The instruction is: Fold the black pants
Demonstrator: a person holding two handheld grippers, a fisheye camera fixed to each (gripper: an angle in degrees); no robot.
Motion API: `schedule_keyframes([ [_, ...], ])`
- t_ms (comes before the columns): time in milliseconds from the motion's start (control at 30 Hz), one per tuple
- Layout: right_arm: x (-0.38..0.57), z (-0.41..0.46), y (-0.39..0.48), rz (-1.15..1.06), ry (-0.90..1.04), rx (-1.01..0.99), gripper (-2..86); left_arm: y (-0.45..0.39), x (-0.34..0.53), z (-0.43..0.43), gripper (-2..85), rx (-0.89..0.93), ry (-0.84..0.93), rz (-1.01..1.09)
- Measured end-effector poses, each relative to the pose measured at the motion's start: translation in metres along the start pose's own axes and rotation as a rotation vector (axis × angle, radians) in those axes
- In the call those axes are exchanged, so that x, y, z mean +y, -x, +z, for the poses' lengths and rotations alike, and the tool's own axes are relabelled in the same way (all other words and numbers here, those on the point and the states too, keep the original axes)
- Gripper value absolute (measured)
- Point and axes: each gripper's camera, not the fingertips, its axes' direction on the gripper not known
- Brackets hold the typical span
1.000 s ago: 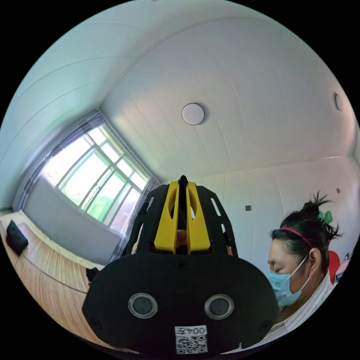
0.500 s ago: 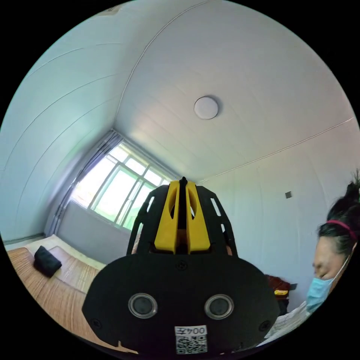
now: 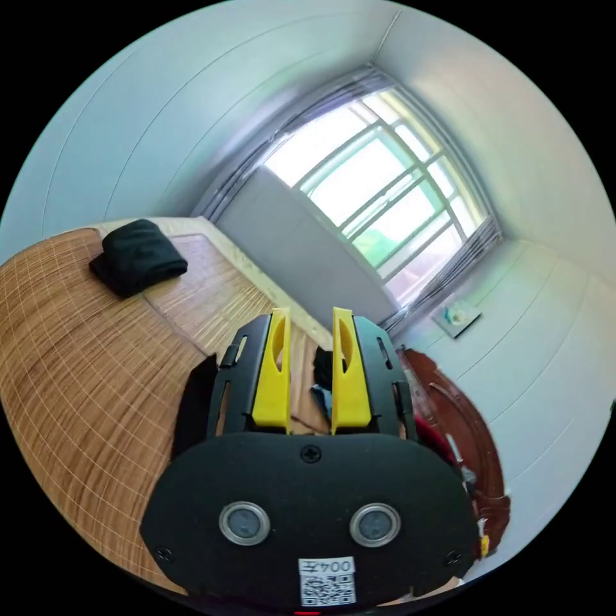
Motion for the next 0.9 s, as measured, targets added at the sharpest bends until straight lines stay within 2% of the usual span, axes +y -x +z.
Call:
schedule_keyframes([
  [133,0.056,0.022,-0.018,-0.151,0.099,0.166,11.2,0.048,0.034,0.045,8.9,-0.084,0.133,0.178],
  [233,0.128,0.038,-0.002,-0.325,0.172,0.366,12.1,0.084,0.074,0.039,9.0,-0.064,0.225,0.273],
  [300,0.178,0.038,0.015,-0.428,0.133,0.5,11.2,0.106,0.103,0.02,9.0,-0.032,0.251,0.294],
  [400,0.255,0.038,0.04,-0.547,0.06,0.799,3.2,0.132,0.149,-0.014,8.5,-0.076,0.323,0.374],
  [467,0.293,0.049,0.045,-0.526,0.146,1.051,0.5,0.146,0.179,-0.038,7.9,-0.188,0.416,0.435],
  [600,0.331,0.077,0.064,-0.508,0.308,1.015,1.0,0.158,0.216,-0.064,7.4,-0.202,0.506,0.455],
  [667,0.356,0.112,0.078,-0.544,0.389,1.021,4.0,0.159,0.242,-0.073,7.2,-0.219,0.533,0.51],
  [800,0.39,0.166,0.084,-0.584,0.413,1.081,4.9,0.169,0.272,-0.064,7.2,-0.246,0.594,0.586],
  [900,0.414,0.215,0.067,-0.59,0.559,1.122,2.7,0.185,0.285,-0.043,6.3,-0.32,0.68,0.671],
])
